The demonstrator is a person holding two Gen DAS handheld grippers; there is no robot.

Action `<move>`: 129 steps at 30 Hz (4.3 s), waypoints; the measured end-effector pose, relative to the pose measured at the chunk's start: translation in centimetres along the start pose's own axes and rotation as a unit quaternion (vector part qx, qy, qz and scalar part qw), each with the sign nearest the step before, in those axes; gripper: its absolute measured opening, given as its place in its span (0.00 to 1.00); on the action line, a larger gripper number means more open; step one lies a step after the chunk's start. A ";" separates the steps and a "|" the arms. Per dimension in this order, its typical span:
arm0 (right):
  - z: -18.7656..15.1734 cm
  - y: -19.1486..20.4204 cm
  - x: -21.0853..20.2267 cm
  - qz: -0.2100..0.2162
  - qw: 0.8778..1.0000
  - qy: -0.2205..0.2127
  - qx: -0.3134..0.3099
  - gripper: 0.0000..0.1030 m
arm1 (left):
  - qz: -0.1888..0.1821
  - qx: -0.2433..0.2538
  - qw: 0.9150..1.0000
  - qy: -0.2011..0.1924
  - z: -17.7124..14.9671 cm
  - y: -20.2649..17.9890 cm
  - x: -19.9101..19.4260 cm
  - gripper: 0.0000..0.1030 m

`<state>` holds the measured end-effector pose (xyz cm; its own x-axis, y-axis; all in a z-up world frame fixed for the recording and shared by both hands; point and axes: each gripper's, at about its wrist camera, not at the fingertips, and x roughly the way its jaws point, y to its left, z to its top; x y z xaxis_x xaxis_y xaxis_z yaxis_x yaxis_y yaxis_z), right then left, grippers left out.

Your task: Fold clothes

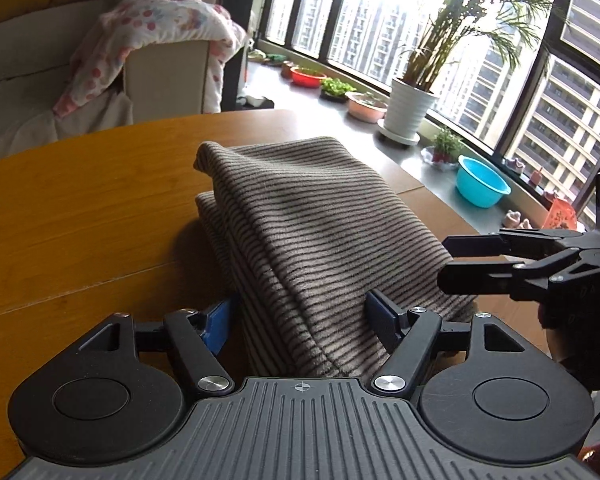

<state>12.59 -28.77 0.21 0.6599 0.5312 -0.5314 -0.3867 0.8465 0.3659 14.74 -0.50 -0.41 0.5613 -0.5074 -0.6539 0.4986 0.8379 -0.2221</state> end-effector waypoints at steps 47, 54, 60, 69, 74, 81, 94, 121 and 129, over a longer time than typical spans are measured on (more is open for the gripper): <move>15.9 -0.2 23.8 -0.124 0.983 0.011 -0.133 0.62 | 0.034 -0.057 0.997 -0.050 12.0 17.0 8.4 0.59; 17.3 -0.3 22.4 -0.112 0.989 -0.035 -0.095 0.65 | 0.033 -0.050 0.997 -0.049 12.0 17.2 8.5 0.62; 16.6 -1.2 25.7 -0.162 0.979 0.008 -0.120 0.76 | 0.039 -0.055 0.996 -0.050 12.1 17.4 8.8 0.70; 13.8 -1.6 18.2 -0.054 0.998 0.005 -0.019 0.82 | 0.047 -0.046 0.997 -0.051 12.0 17.3 8.6 0.74; 10.0 -1.2 17.3 0.007 0.997 0.052 0.049 0.74 | 0.053 -0.051 0.996 -0.054 11.9 17.2 8.3 0.74; 9.9 3.6 16.7 -0.052 0.992 0.020 -0.110 0.68 | 0.051 -0.072 0.994 -0.071 10.7 16.4 3.8 0.64; 8.7 0.1 16.0 0.037 0.998 0.013 0.052 0.54 | 0.065 -0.004 0.997 -0.051 7.5 14.2 3.0 0.45; 6.3 4.0 15.6 -0.109 0.989 -0.024 -0.092 0.90 | 0.065 -0.060 0.995 -0.047 7.1 14.7 3.4 0.57; 5.9 4.4 12.6 -0.119 0.989 -0.033 -0.078 0.92 | 0.066 -0.082 0.993 -0.049 4.8 12.6 0.7 0.54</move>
<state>23.04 -18.58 -0.33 0.7830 0.3164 -0.5356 -0.3057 0.9456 0.1117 24.57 8.71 -0.22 0.6805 -0.4009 -0.6133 0.3068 0.9160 -0.2584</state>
